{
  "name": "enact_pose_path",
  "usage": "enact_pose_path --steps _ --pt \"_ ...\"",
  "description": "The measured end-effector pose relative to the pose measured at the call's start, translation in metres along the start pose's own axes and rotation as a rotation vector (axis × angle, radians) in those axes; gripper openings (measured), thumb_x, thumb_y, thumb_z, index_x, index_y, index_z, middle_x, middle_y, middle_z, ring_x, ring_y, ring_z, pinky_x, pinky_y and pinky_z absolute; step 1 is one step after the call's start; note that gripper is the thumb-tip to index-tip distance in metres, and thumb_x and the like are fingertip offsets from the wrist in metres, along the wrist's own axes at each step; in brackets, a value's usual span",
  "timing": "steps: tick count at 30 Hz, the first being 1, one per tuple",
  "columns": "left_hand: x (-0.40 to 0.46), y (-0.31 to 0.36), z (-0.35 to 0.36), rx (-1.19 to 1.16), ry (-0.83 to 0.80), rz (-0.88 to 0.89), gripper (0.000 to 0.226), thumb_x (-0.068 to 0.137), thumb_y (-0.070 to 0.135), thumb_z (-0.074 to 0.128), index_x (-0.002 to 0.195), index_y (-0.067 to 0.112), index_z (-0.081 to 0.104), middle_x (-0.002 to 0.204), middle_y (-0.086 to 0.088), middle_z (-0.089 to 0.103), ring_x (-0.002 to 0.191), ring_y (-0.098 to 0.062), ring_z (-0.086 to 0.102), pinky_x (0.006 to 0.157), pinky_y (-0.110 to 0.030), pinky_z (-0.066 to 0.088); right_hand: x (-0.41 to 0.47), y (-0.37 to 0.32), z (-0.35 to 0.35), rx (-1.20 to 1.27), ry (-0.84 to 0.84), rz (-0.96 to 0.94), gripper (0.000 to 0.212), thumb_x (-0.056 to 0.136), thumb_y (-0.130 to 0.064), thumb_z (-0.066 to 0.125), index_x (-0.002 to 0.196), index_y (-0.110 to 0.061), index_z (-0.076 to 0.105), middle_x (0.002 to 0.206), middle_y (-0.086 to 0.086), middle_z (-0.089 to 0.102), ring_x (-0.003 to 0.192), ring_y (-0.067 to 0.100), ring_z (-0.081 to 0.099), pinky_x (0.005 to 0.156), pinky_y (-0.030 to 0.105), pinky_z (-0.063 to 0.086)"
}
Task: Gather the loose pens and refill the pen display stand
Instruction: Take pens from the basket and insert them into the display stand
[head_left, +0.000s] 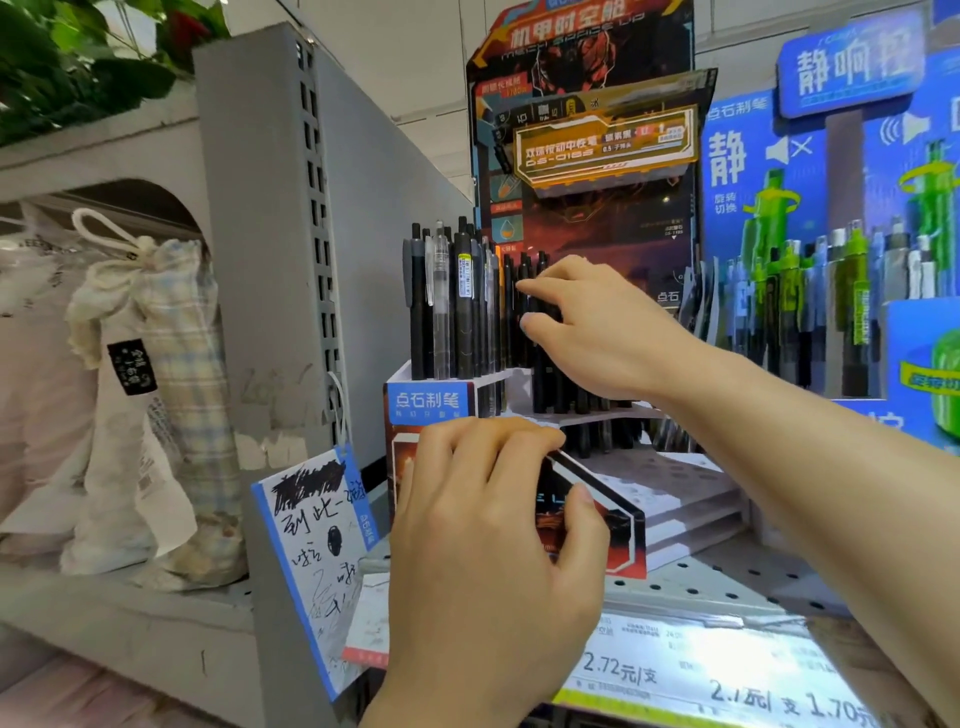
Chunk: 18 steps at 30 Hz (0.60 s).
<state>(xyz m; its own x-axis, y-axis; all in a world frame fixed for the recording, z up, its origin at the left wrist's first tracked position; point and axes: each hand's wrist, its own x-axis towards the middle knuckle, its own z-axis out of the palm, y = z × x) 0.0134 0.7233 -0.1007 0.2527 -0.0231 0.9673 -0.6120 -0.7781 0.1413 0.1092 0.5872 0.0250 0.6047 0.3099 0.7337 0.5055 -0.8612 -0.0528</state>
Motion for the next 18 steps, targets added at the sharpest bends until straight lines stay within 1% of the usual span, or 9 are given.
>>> enact_pose_path --steps 2,5,7,9,11,13,14,16,18 --pt "0.000 -0.001 -0.001 -0.004 -0.008 0.001 0.031 0.083 0.035 0.054 0.107 0.022 0.070 0.105 0.014 0.062 0.106 -0.009 0.047 0.093 -0.018 0.036 0.000 0.002 -0.001 0.051 0.005 -0.018 0.054 0.103 -0.040 0.041 0.155 -0.026 0.040 0.154 0.001 0.045 0.142 0.027 0.038 0.113 0.044 0.035" --pt "-0.001 -0.001 0.000 -0.004 -0.003 -0.005 0.032 0.083 0.034 0.053 0.107 0.022 0.070 0.105 0.015 0.062 0.107 -0.009 0.047 0.094 -0.018 0.036 -0.006 0.005 -0.003 0.177 0.047 -0.027 0.057 0.100 -0.037 0.042 0.156 -0.026 0.036 0.154 -0.001 0.049 0.140 0.021 0.043 0.110 0.037 0.035" --pt "0.000 0.000 0.001 0.002 0.005 -0.006 0.031 0.083 0.034 0.054 0.107 0.022 0.070 0.104 0.014 0.062 0.106 -0.011 0.048 0.092 -0.021 0.038 -0.007 0.006 -0.003 0.135 0.026 -0.045 0.055 0.100 -0.033 0.040 0.154 -0.020 0.041 0.157 0.001 0.045 0.145 0.019 0.037 0.115 0.035 0.028" --pt "0.000 0.000 0.002 0.014 0.008 -0.008 0.030 0.084 0.034 0.053 0.106 0.022 0.070 0.104 0.013 0.062 0.106 -0.012 0.049 0.092 -0.023 0.039 -0.008 0.003 -0.006 0.185 0.020 -0.046 0.053 0.103 -0.029 0.043 0.156 -0.019 0.037 0.161 0.000 0.037 0.149 0.015 0.029 0.120 0.031 0.021" --pt "0.000 0.000 0.002 0.022 0.011 -0.012 0.029 0.085 0.034 0.053 0.106 0.022 0.069 0.103 0.013 0.062 0.104 -0.012 0.049 0.091 -0.021 0.037 -0.010 0.000 -0.017 0.394 0.159 0.008 0.055 0.104 -0.026 0.045 0.157 -0.021 0.033 0.162 -0.003 0.036 0.147 0.009 0.031 0.117 0.024 0.022" --pt "0.001 0.001 0.002 0.031 0.005 -0.022 0.028 0.085 0.034 0.053 0.105 0.023 0.068 0.101 0.014 0.061 0.102 -0.011 0.048 0.088 -0.023 0.038 -0.018 -0.003 -0.034 0.629 0.331 0.082 0.052 0.104 -0.026 0.045 0.155 -0.024 0.038 0.155 -0.006 0.044 0.137 0.002 0.041 0.109 0.017 0.029" --pt "0.001 0.002 0.001 0.036 -0.003 -0.029 0.028 0.086 0.035 0.052 0.105 0.023 0.068 0.100 0.015 0.061 0.101 -0.011 0.048 0.087 -0.024 0.039 -0.026 -0.004 -0.041 0.725 0.362 0.105 0.050 0.103 -0.029 0.045 0.153 -0.026 0.041 0.151 -0.008 0.048 0.131 -0.001 0.044 0.106 0.015 0.031" --pt "0.004 0.004 -0.001 0.013 -0.010 -0.056 0.032 0.087 0.041 0.051 0.109 0.026 0.066 0.099 0.022 0.057 0.101 -0.008 0.047 0.085 -0.022 0.039 -0.049 -0.006 -0.051 0.852 0.308 0.104 0.050 0.099 -0.037 0.045 0.149 -0.030 0.045 0.147 -0.010 0.052 0.127 -0.005 0.048 0.109 0.021 0.034" --pt "0.007 0.007 -0.006 -0.087 -0.012 -0.137 0.034 0.086 0.049 0.050 0.114 0.035 0.062 0.098 0.033 0.053 0.102 -0.001 0.049 0.087 -0.011 0.034 -0.081 -0.006 -0.054 0.893 0.188 0.082 0.046 0.099 -0.039 0.049 0.145 -0.034 0.047 0.145 -0.011 0.054 0.127 -0.009 0.049 0.114 0.028 0.036"
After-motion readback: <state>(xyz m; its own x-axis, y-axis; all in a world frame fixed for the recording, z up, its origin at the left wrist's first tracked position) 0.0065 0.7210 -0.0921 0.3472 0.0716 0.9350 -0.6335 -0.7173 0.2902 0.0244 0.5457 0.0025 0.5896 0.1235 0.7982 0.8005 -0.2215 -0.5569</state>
